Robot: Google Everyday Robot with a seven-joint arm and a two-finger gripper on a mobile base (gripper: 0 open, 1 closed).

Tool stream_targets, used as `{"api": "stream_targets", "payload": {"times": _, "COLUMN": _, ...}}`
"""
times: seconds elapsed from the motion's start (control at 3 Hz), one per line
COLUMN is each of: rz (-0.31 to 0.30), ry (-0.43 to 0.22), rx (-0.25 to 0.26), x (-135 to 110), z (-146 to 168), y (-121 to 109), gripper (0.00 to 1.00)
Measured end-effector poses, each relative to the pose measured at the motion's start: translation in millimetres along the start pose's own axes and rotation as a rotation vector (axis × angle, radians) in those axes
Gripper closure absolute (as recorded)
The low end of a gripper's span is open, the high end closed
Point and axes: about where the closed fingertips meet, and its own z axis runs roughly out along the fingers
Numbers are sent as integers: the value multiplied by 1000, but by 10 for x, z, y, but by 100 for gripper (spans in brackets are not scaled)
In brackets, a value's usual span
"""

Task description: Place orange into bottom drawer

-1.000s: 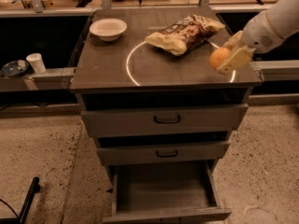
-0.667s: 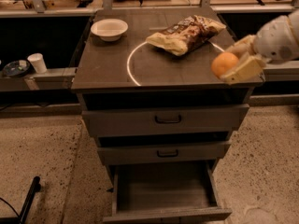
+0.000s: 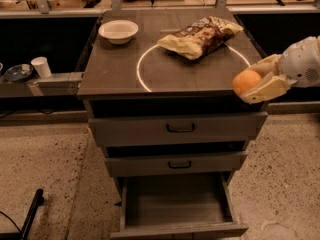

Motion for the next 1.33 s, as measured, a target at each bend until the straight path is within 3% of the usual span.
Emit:
{"api": "stream_targets", "payload": {"times": 0.33, "rz": 28, "ry": -67, "rx": 36, "x": 237, "z": 284, "y": -21, "gripper": 100}}
{"api": "stream_targets", "payload": {"times": 0.67, "rz": 95, "ry": -41, "rx": 81, "x": 999, "z": 901, "y": -10, "gripper": 100}}
{"api": "stream_targets", "payload": {"times": 1.0, "rz": 133, "ry": 9, "rx": 96, "x": 1499, "z": 1288, "y": 26, "gripper": 100}}
{"api": "stream_targets", "payload": {"times": 1.33, "rz": 119, "ry": -3, "rx": 54, "x": 1855, "z": 1538, "y": 98, "gripper": 100}}
